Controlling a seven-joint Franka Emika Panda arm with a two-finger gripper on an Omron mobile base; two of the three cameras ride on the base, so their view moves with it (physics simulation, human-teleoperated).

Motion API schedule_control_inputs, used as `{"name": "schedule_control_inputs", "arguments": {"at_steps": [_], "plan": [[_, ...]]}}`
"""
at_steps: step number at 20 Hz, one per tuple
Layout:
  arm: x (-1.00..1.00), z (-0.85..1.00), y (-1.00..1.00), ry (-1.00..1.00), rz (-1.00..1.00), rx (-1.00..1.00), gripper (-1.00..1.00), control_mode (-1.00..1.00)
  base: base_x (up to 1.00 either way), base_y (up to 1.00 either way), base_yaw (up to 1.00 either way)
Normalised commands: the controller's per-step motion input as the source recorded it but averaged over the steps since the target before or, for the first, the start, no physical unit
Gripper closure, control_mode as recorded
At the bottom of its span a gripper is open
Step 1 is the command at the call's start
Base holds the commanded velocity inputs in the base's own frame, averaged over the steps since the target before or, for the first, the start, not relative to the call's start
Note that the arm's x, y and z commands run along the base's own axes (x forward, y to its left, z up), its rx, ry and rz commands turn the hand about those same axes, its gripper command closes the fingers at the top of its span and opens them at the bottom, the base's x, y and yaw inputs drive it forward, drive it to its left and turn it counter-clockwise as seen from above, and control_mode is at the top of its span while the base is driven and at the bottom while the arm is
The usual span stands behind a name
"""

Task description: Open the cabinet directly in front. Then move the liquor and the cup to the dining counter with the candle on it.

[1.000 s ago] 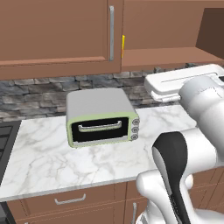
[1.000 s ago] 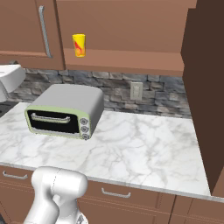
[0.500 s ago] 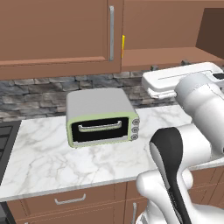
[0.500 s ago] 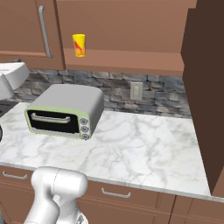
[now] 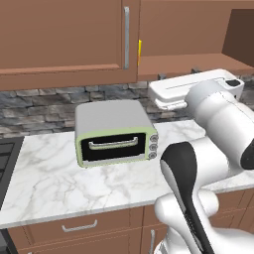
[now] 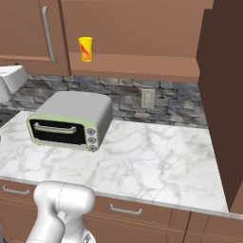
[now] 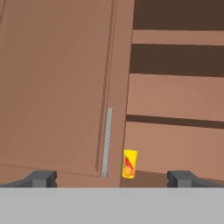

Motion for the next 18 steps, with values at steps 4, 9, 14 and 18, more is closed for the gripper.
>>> {"name": "schedule_control_inputs", "arguments": {"at_steps": [4, 9, 14, 18], "plan": [[0.26, 0.0, 0.03, 0.0, 0.0, 0.0, -1.0, -1.0, 0.0, 0.0, 0.0], [0.34, 0.0, 0.0, 0.0, 0.0, 0.0, -1.0, -1.0, 0.0, 0.0, 0.0], [0.28, -0.01, 0.0, 0.0, 0.0, 0.0, -1.0, -1.0, 0.0, 0.0, 0.0], [0.27, -0.03, 0.0, 0.0, 0.0, 0.0, -1.0, -1.0, 0.0, 0.0, 0.0]]}}
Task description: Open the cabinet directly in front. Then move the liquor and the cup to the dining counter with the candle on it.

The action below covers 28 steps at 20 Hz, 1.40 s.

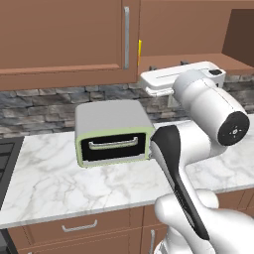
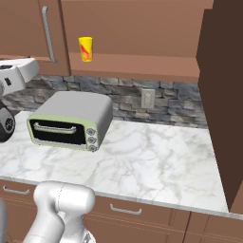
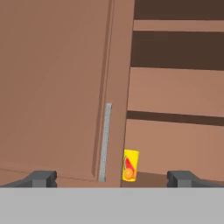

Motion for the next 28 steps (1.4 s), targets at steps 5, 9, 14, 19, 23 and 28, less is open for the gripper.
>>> {"name": "schedule_control_inputs", "arguments": {"at_steps": [5, 9, 14, 19, 23, 28], "plan": [[0.25, -0.07, 0.0, 0.0, 0.0, 0.0, -1.0, -1.0, 0.0, 0.0, 0.0], [0.27, -0.11, 0.0, 0.0, 0.0, 0.0, -1.0, -1.0, 0.0, 0.0, 0.0], [0.3, -0.13, 0.02, 0.0, 0.0, 0.0, -1.0, -1.0, 0.0, 0.0, 0.0], [0.32, -0.08, 0.06, 0.0, 0.0, 0.0, -1.0, -1.0, 0.0, 0.0, 0.0], [0.37, -0.06, 0.15, 0.0, 0.0, 0.0, -1.0, -1.0, 0.0, 0.0, 0.0], [0.37, -0.06, 0.16, 0.0, 0.0, 0.0, -1.0, -1.0, 0.0, 0.0, 0.0]]}}
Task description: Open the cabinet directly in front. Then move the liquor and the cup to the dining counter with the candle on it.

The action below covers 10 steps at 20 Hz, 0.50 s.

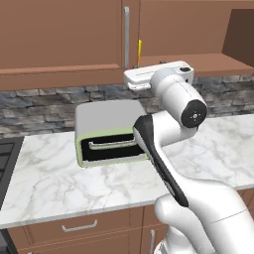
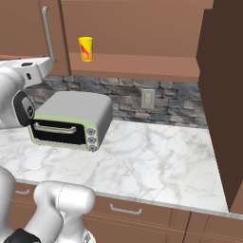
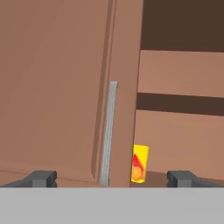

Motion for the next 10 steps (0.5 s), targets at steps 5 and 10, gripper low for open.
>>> {"name": "schedule_control_inputs", "arguments": {"at_steps": [5, 10], "plan": [[0.38, -0.03, 0.05, 0.0, 0.0, 0.0, -1.0, -1.0, 0.0, 0.0, 0.0], [0.43, -0.01, 0.0, 0.0, 0.0, 0.0, -1.0, -1.0, 0.0, 0.0, 0.0]]}}
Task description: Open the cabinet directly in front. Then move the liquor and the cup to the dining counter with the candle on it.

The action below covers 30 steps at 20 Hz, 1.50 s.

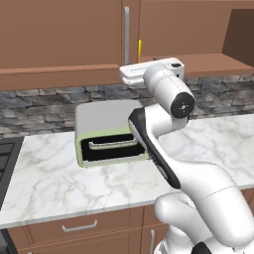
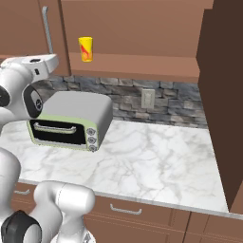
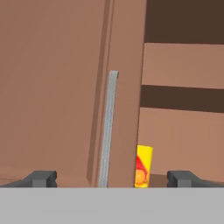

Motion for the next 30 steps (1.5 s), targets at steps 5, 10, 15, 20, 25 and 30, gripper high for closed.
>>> {"name": "schedule_control_inputs", "arguments": {"at_steps": [5, 10, 15, 20, 25, 30], "plan": [[0.41, -0.01, 0.0, 0.0, 0.0, 0.0, -1.0, -1.0, 0.0, 0.0, 0.0], [0.39, -0.02, 0.01, 0.0, 0.0, 0.0, -1.0, -1.0, 0.0, 0.0, 0.0], [0.38, -0.04, 0.06, 0.0, 0.0, 0.0, -1.0, -1.0, 0.0, 0.0, 0.0], [0.36, -0.05, 0.1, 0.0, 0.0, 0.0, -1.0, -1.0, 0.0, 0.0, 0.0], [0.36, -0.07, 0.14, 0.0, 0.0, 0.0, -1.0, -1.0, 0.0, 0.0, 0.0], [0.36, -0.06, 0.09, 0.0, 0.0, 0.0, -1.0, -1.0, 0.0, 0.0, 0.0]]}}
